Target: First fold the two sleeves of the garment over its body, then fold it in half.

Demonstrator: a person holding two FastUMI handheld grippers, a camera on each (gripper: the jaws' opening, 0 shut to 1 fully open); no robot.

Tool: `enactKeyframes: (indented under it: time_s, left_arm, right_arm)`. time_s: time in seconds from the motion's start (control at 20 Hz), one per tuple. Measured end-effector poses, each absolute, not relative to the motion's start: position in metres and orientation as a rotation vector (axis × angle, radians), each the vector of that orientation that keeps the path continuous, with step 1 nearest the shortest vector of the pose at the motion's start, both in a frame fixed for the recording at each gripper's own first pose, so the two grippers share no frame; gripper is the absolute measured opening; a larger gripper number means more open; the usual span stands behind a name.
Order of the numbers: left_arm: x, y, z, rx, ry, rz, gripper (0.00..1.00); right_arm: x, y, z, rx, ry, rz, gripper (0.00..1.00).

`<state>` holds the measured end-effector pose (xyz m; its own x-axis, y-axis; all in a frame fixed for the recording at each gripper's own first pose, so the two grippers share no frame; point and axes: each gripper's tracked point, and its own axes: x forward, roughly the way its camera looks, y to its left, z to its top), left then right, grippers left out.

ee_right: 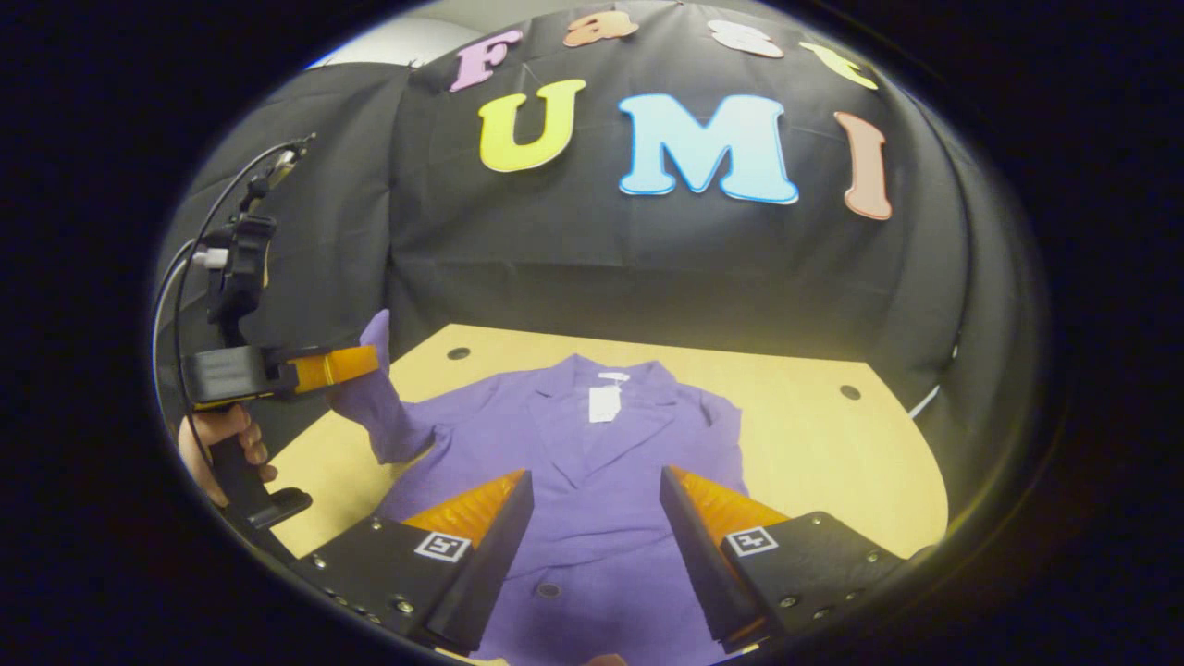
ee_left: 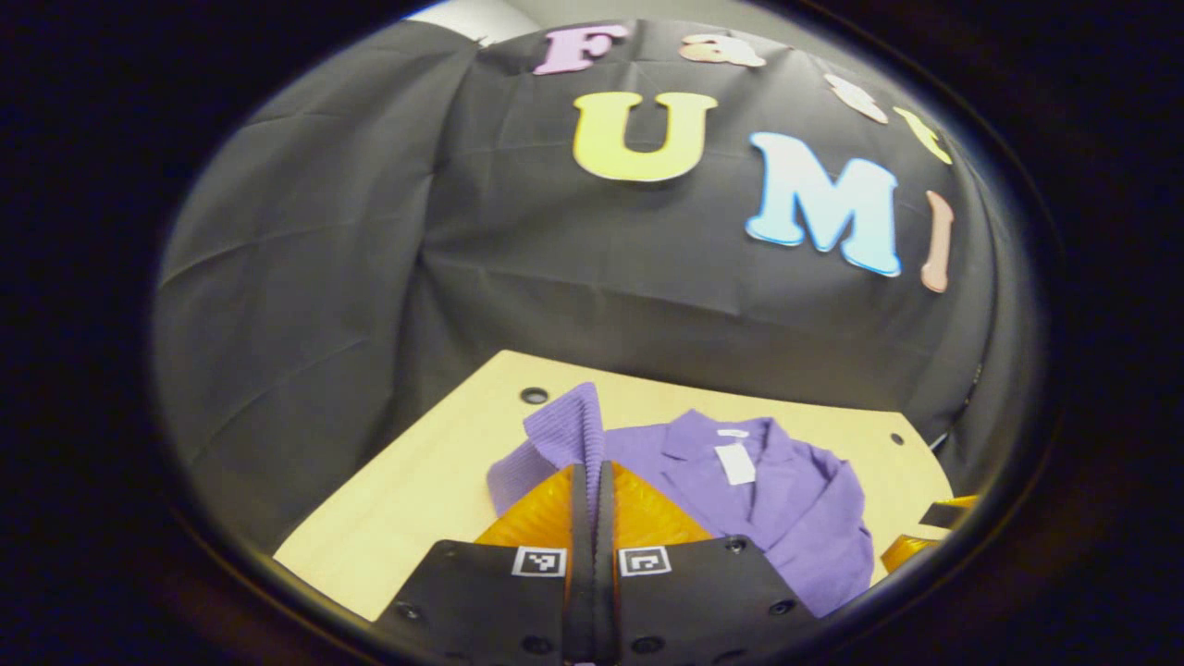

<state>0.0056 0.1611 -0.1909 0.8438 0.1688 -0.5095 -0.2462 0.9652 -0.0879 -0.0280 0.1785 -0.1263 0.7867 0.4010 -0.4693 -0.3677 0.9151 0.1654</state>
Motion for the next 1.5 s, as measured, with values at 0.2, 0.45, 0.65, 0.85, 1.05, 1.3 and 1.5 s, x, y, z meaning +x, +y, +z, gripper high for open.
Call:
enactKeyframes:
  time_s: [0.2,0.45,0.65,0.85,1.05,1.3,1.5]
  left_arm:
    - [0.019,0.103,-0.193,-0.129,0.524,0.090,0.07]
    - [0.014,0.013,-0.196,-0.128,0.548,-0.104,0.06]
    - [-0.007,-0.054,-0.206,-0.088,0.571,-0.232,0.06]
    - [-0.019,-0.083,-0.237,-0.065,0.637,-0.294,0.07]
    - [-0.032,-0.103,-0.259,-0.044,0.685,-0.331,0.07]
    - [-0.039,-0.100,-0.274,-0.061,0.731,-0.315,0.14]
    - [-0.038,-0.095,-0.270,-0.061,0.713,-0.281,0.15]
  right_arm:
    - [-0.034,0.151,-0.134,0.081,0.539,0.343,0.85]
    - [-0.040,0.125,-0.143,0.101,0.561,0.275,0.84]
    - [-0.045,0.104,-0.149,0.105,0.572,0.229,0.85]
    - [-0.047,0.086,-0.154,0.117,0.578,0.183,0.84]
    - [-0.053,0.072,-0.160,0.134,0.594,0.146,0.84]
    - [-0.057,0.063,-0.168,0.123,0.606,0.133,0.81]
    - [-0.056,0.058,-0.170,0.109,0.604,0.154,0.84]
